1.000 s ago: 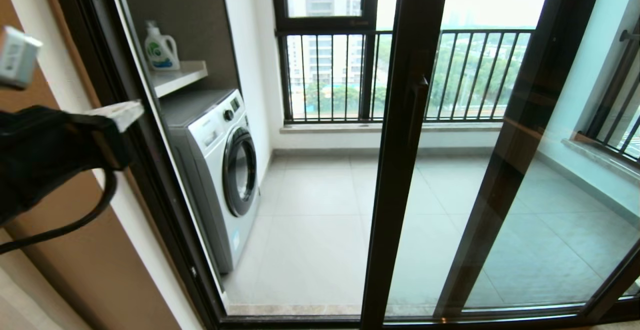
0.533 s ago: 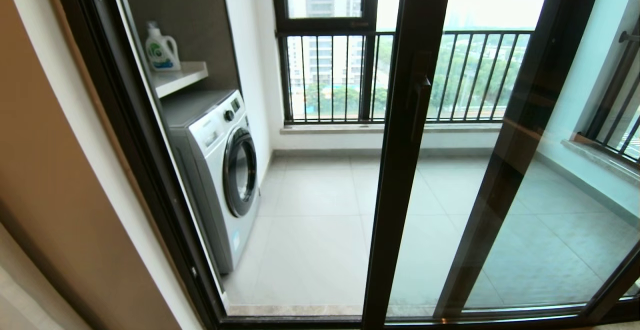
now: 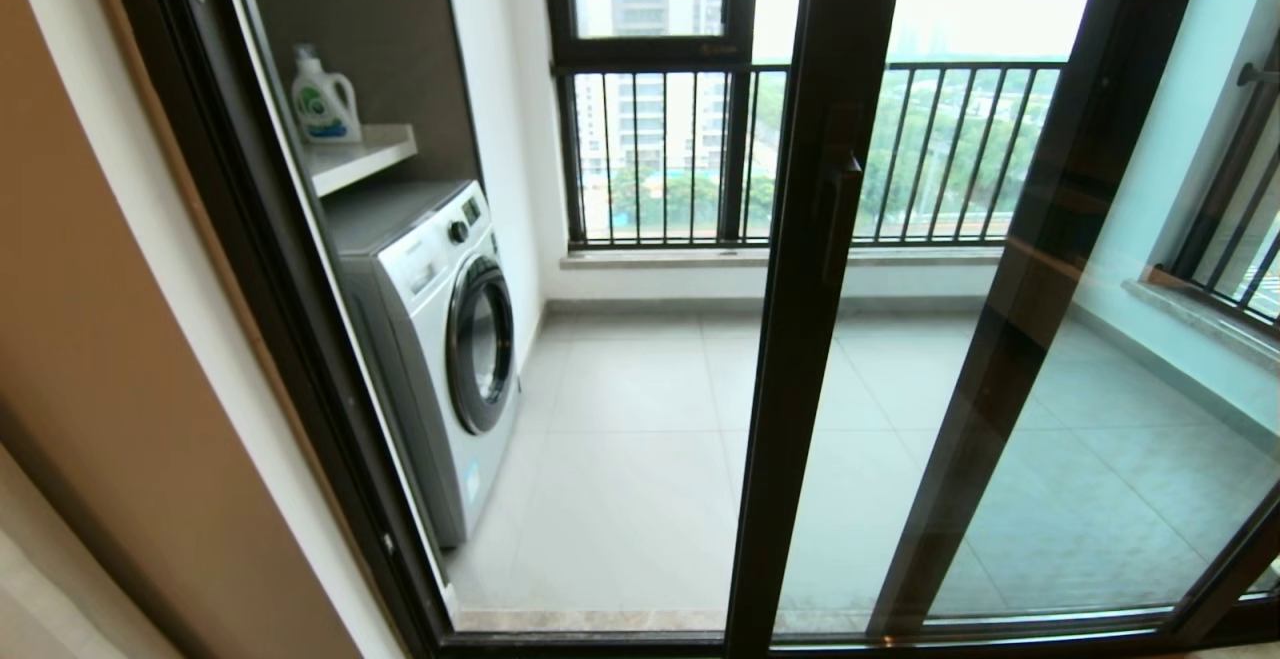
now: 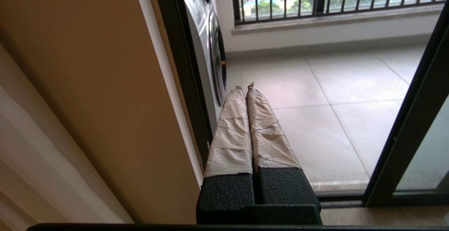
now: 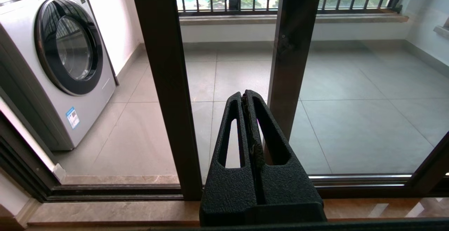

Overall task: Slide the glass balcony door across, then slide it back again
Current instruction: Open the slid door

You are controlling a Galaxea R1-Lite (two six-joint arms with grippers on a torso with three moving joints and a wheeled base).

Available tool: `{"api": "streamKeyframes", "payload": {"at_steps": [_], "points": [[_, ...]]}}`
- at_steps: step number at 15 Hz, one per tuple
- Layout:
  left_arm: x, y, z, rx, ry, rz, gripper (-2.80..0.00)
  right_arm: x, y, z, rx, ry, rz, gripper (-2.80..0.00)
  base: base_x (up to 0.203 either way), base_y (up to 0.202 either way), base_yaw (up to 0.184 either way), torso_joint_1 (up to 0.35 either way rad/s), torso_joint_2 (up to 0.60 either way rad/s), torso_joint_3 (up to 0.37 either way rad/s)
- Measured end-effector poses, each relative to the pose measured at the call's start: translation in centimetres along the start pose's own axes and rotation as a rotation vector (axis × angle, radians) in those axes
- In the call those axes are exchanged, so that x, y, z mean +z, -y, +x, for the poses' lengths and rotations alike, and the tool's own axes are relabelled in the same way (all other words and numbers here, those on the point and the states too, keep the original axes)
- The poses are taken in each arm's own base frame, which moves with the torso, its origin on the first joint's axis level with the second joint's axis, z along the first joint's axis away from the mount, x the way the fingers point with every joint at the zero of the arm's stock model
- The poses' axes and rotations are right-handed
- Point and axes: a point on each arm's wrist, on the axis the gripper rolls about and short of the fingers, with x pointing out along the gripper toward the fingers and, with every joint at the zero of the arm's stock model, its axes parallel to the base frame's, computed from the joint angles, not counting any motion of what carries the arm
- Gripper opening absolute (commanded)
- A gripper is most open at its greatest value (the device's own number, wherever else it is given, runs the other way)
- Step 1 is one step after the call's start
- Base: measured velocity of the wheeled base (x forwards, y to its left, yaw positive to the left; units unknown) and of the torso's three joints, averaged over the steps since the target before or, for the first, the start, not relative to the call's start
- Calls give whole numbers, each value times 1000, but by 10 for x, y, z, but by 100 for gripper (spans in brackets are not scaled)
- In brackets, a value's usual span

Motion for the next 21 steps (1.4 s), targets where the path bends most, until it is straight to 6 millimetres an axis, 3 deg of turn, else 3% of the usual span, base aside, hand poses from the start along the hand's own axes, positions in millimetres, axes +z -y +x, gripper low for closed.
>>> {"api": "streamKeyframes", "payload": {"at_steps": [2, 4, 21], "points": [[-36, 4, 0, -11, -86, -26, -280, 0, 0, 0, 0, 0, 0, -280, 0, 0, 0, 0, 0, 0], [-47, 6, -2, -15, -104, -68, -280, 0, 0, 0, 0, 0, 1, -280, 0, 0, 0, 0, 0, 0], [-49, 5, -3, 10, -68, -121, -280, 0, 0, 0, -17, -1, -10, -280, 0, 0, 0, 0, 0, 0]]}}
